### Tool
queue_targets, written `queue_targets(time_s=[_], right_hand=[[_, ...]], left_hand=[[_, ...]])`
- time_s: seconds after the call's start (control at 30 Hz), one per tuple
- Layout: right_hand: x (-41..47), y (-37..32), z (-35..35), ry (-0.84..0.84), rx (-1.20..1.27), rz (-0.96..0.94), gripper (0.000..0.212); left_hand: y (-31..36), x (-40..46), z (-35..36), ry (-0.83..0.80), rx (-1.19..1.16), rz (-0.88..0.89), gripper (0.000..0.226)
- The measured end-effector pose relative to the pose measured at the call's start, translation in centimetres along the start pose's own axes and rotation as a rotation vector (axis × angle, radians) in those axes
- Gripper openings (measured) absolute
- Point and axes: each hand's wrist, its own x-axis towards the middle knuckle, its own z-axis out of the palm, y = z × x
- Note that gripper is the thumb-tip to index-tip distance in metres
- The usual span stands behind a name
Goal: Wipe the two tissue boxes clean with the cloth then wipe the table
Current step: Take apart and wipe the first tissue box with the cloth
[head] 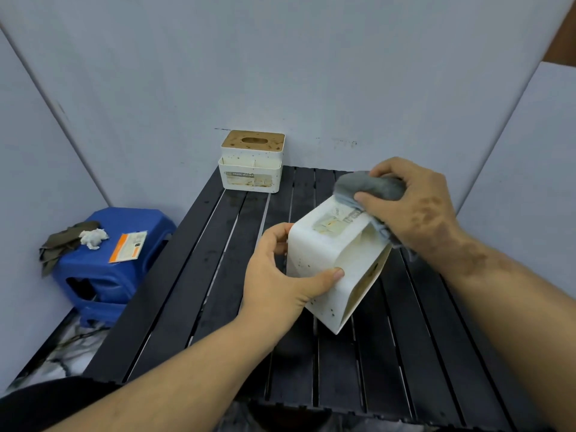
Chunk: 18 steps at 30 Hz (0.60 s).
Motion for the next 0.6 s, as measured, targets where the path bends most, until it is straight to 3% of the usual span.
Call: queue_targets(time_s=[0.07,0.2,0.27,0.4,0.47,0.6], right_hand=[[-0.4,-0.1,0.5,0.032,-0.039,-0.039,0.023],[-3.1,-2.1,2.2,-0.215,-0.112,-0.312,0.023],[-2.0,-1.6,1.7,-0.282,0.027,-0.225,0.022],[1.4,1.0,-0.6,-0.031,0.094,0.061,0.02],[1.5,1.3,-0.3,0.018,0.065,0.065,0.02],[-1.2,-0.7,1.8,-0.111,-0.183,-0.29,0.02]], left_hand=[[-0.1,0.0,0.0,-0.002,0.001,-0.001,0.072],[-0.3,0.1,0.1,-0.003,0.007,0.009,0.072],[-0.2,0.1,0.1,-0.002,0.02,0.017,0.07],[0.2,0.0,0.1,-0.012,0.027,0.01,0.068],[0.1,0.0,0.1,-0.017,0.032,0.005,0.068],[-0.1,0.2,0.0,-0.013,0.044,0.009,0.069]])
